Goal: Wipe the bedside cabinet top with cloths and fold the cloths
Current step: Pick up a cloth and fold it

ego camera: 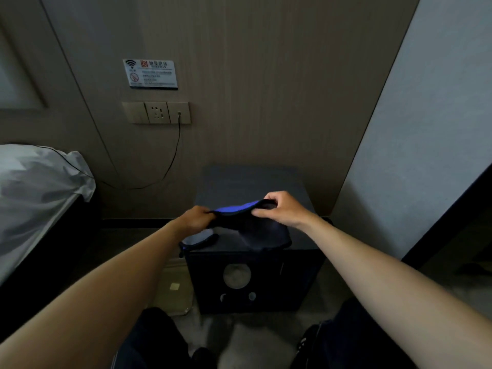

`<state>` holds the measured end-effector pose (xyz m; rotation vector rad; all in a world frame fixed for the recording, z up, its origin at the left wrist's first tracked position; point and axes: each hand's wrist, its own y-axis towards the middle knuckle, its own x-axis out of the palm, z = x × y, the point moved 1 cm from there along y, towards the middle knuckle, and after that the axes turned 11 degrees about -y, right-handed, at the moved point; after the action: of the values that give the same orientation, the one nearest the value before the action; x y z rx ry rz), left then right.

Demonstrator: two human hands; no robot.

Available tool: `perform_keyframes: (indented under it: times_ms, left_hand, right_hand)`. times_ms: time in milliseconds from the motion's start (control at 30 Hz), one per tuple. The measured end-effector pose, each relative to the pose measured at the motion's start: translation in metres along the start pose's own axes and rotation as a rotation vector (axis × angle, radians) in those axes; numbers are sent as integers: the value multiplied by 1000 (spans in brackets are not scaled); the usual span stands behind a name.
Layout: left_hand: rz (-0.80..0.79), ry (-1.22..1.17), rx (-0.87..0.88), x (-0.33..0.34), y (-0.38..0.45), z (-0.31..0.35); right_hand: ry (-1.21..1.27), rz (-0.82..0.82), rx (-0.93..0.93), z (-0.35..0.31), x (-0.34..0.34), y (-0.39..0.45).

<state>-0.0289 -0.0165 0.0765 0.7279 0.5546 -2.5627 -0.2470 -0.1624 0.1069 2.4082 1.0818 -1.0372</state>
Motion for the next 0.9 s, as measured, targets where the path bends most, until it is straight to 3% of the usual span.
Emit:
perform_keyframes:
  times_ms: [200,400,533,700,767,900]
  left_hand:
    - [130,-531,-80,-5,-12,5]
    - [-111,-652,-202,0,-26,18]
    - [-504,-799,-302,5,-39,22]
    - [-633,-544,-255,-2,-37,10]
    - [-603,-526,-247,-2,-37,9]
    - [-289,-854,-214,-2,-24,5]
  right_hand:
    - [97,19,102,-4,-16,-3]
    - [274,-79,190,-6,-17,-8]
    - [393,-52,245,-9,-15,-7]
    - [623,-1,387,-11,-17,-5]
    - [700,-30,439,-9,-16,-3]
    - [772,-78,545,-4,-19,-2]
